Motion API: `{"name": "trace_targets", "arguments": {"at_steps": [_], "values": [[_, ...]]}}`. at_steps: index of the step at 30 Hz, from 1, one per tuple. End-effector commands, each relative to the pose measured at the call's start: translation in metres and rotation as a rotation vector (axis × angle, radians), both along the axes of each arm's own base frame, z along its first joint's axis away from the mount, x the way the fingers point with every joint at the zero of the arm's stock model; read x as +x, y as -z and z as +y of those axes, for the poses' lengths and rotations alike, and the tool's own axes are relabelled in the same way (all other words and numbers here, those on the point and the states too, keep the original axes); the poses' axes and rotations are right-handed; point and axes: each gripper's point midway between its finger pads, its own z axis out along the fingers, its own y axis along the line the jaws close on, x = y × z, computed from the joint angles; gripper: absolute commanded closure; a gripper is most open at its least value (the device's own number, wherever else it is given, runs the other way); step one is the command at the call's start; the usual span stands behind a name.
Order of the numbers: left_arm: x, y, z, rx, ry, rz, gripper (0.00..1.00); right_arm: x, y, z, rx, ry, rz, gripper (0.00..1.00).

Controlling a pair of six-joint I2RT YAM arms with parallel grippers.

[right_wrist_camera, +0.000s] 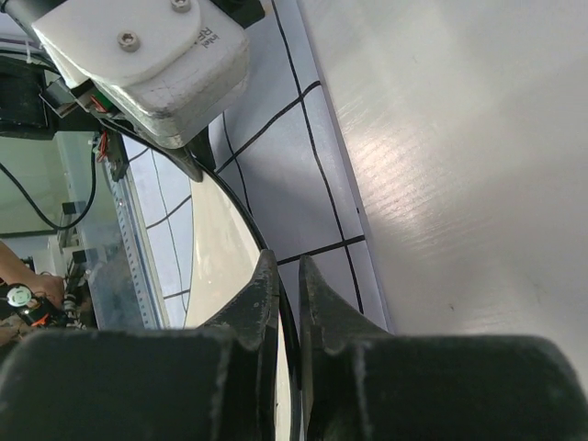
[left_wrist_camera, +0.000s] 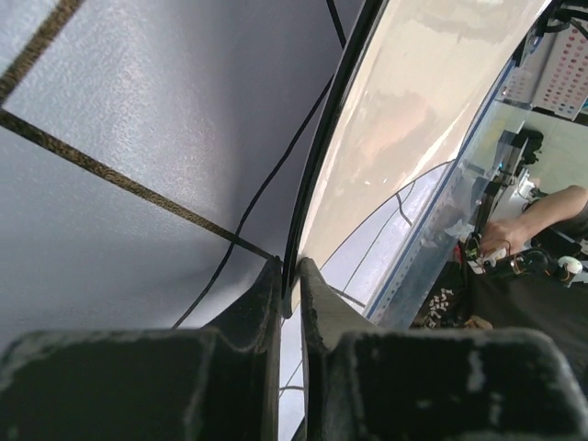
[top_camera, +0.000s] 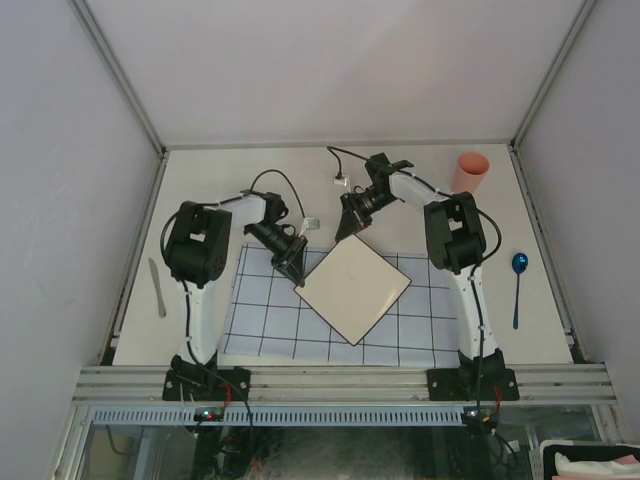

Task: Set the dinner table for one person
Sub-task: Adjust the plate on the napkin.

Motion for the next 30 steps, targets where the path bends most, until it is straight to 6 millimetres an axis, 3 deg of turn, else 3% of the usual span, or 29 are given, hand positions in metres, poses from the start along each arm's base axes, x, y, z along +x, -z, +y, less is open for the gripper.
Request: {"name": "trace_targets", "arguments": {"at_steps": [1, 4, 13, 17, 20, 25, 30], "values": [[0.04, -0.037, -0.017, -0.156, 0.0, -0.119, 0.91, -0.035, 0.017, 0.004, -0.119, -0.089, 0.017, 1.0], [0.036, -0.037, -0.016, -0.155, 0.019, -0.101, 0.79, -0.035, 0.02, 0.006, -0.121, -0.096, 0.015, 1.0], [0.041, -0.042, -0.016, -0.127, 0.052, -0.138, 0.58, -0.037, 0.023, 0.006, -0.116, -0.104, 0.021, 1.0], [0.043, -0.04, -0.014, -0.113, 0.059, -0.158, 0.54, -0.038, 0.025, 0.004, -0.12, -0.105, 0.018, 1.0], [0.045, -0.038, -0.013, -0.101, 0.064, -0.166, 0.42, -0.036, 0.028, 0.001, -0.124, -0.103, 0.014, 1.0], [0.046, -0.041, -0.013, -0.107, 0.069, -0.175, 0.38, -0.036, 0.036, -0.005, -0.118, -0.102, 0.024, 1.0], [0.053, -0.048, -0.01, -0.116, 0.067, -0.196, 0.27, -0.039, 0.036, -0.009, -0.109, -0.102, 0.027, 1.0]]}}
